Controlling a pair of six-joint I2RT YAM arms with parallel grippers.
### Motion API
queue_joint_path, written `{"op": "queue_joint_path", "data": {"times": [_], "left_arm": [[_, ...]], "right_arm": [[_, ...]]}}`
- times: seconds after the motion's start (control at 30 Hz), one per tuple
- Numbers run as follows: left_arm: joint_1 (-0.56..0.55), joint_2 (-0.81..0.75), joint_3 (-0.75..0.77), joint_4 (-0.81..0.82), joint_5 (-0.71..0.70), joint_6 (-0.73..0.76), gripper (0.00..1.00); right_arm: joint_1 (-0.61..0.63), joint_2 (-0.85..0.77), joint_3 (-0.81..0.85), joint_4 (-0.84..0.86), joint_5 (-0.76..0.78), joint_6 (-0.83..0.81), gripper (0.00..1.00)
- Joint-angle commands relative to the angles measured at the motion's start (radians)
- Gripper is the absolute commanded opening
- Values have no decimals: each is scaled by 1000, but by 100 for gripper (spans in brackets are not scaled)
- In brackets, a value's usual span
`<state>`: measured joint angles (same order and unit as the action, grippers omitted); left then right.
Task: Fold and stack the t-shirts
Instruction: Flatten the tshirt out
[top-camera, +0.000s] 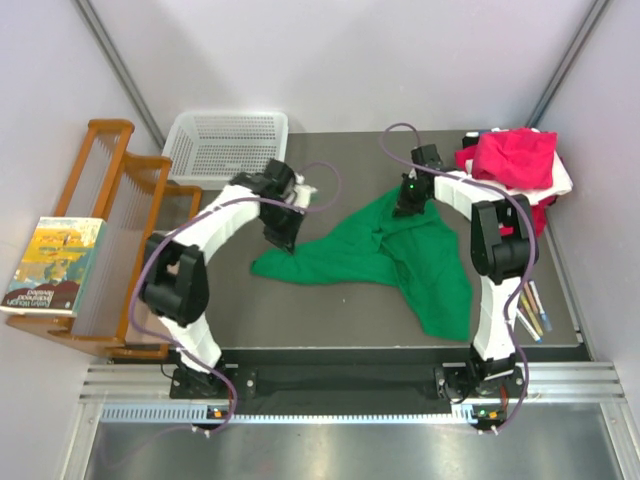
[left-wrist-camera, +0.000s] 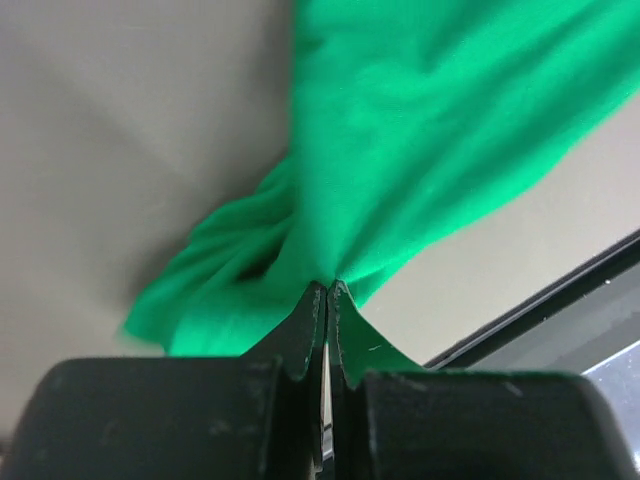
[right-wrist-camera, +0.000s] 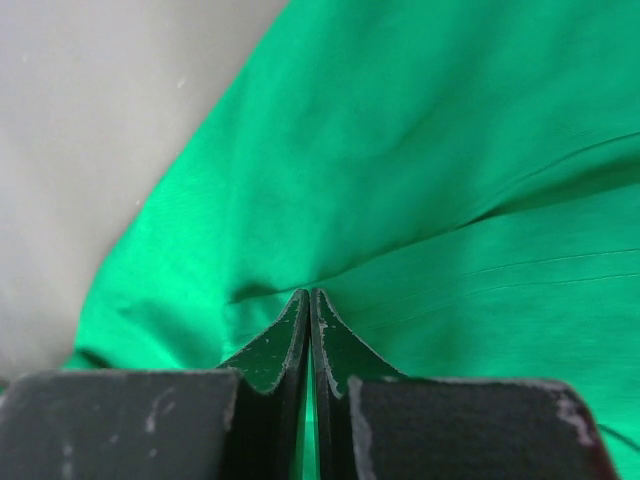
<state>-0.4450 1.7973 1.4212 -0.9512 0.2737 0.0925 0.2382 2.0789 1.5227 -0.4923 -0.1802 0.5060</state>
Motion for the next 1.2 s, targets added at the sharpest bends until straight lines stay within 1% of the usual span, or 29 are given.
{"op": "queue_joint_path", "data": {"times": [0.0, 0.07, 0.17, 0.2, 0.3, 0.33, 0.37, 0.4, 0.43, 0.5, 0.53, 0.6, 0.63, 0.73, 0.83, 0.9, 1.0, 1.17], "left_arm": [[138, -209, 56, -150, 29, 120, 0], [173, -298, 24, -185, -11, 186, 0], [186, -409, -65, -184, -50, 240, 0], [186, -426, -103, -184, -54, 245, 0], [186, -454, -131, -199, -28, 251, 1], [186, -449, -128, -205, -19, 253, 5], [186, -438, -123, -213, -7, 257, 12], [186, -429, -110, -227, 7, 262, 33], [186, -423, -101, -238, 21, 269, 46], [186, -404, -76, -244, 32, 274, 63], [186, -398, -70, -241, 33, 274, 77], [186, -382, -55, -235, 33, 274, 87], [186, -377, -51, -228, 38, 271, 91], [186, -352, -38, -222, 48, 260, 91], [186, -342, -38, -221, 61, 251, 89], [184, -339, -57, -202, 64, 247, 87], [184, -334, -100, -166, 50, 225, 84], [184, -293, -172, -126, -5, 194, 78]], "right_arm": [[-62, -28, 22, 49, 18, 0, 0], [-83, -23, 27, 55, 19, 5, 0], [-119, -13, 31, 73, 16, 17, 0], [-129, -8, 39, 72, 12, 17, 0], [-132, 10, 60, 67, 1, 17, 0], [-134, 13, 62, 66, -2, 16, 0], [-134, 17, 65, 64, -13, 17, 1], [-132, 17, 65, 66, -16, 19, 5], [-132, 17, 63, 66, -19, 19, 16], [-132, 15, 65, 64, -28, 11, 25], [-132, 15, 65, 64, -28, 8, 34], [-132, 15, 68, 66, -28, 6, 43], [-132, 18, 74, 64, -33, 3, 43], [-132, 41, 99, 63, -39, 6, 45], [-131, 69, 134, 52, -44, -1, 46], [-134, 90, 168, 46, -44, -7, 47], [-131, 115, 209, 38, -45, -17, 52], [-132, 153, 257, 21, -57, -17, 52]]}}
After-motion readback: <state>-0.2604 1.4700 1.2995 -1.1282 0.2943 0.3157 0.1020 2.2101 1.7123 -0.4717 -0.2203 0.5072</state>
